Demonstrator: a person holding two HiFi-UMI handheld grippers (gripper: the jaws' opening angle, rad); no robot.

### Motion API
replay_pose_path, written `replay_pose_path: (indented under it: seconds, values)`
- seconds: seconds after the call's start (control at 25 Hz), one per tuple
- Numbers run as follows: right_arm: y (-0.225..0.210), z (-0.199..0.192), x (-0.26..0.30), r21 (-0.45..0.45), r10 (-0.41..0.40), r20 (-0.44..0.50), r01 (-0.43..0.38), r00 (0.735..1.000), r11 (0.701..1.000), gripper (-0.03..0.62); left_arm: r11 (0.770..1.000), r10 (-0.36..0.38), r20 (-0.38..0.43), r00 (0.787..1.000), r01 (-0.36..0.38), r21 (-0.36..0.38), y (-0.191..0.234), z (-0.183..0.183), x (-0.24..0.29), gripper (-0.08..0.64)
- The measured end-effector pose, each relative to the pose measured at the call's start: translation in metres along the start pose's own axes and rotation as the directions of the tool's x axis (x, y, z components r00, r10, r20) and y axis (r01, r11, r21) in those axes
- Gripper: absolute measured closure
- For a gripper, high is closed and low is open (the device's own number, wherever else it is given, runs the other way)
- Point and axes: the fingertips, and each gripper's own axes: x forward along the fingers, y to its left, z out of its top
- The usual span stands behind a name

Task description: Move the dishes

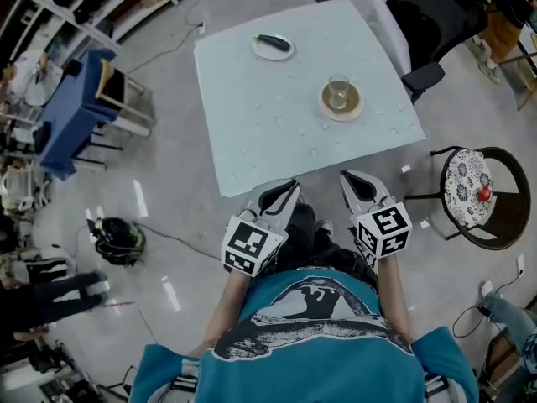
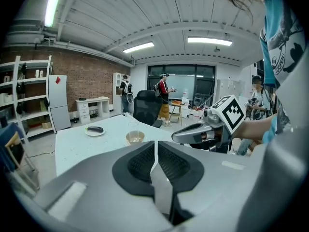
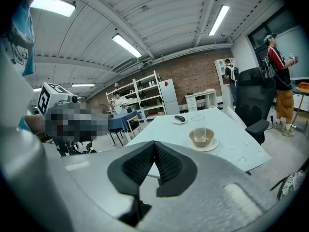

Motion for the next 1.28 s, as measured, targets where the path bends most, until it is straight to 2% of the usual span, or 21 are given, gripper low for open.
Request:
replay_pose_path:
  seconds: [0.28,0.56,0.8,1.04,1.28]
  values:
    - [-0.013,-0.006,0.017,0.029,-0.043,-0.022,0.044,0.999,0.999,0.591,0.999,-0.038,0.001,0.999,0.038,0.0,0.018,0.0,0.012,0.526]
    - [-0.049,0.025,0.048,0.03,-0.107,-0.018,0.108,0.994,0.994,0.589,0.999,-0.042,-0.001,0.999,0.042,0.003,0.061,0.014,0.032,0.526]
    - [-0.075,0.057,0.081,-0.019,-0.164,-0.039,0.163,0.986,0.986,0.588,0.999,-0.035,0.033,0.999,0.036,-0.018,0.107,0.033,0.041,0.526]
    - [-0.106,0.072,0.098,-0.118,-0.231,-0.112,0.217,0.967,0.969,0.514,0.996,-0.059,0.058,0.997,0.062,-0.056,0.127,0.038,0.048,0.526]
    - [-0.141,0.072,0.119,-0.189,-0.29,-0.202,0.253,0.936,0.949,0.359,0.997,-0.06,0.092,0.994,0.065,-0.051,0.145,0.043,0.055,0.526]
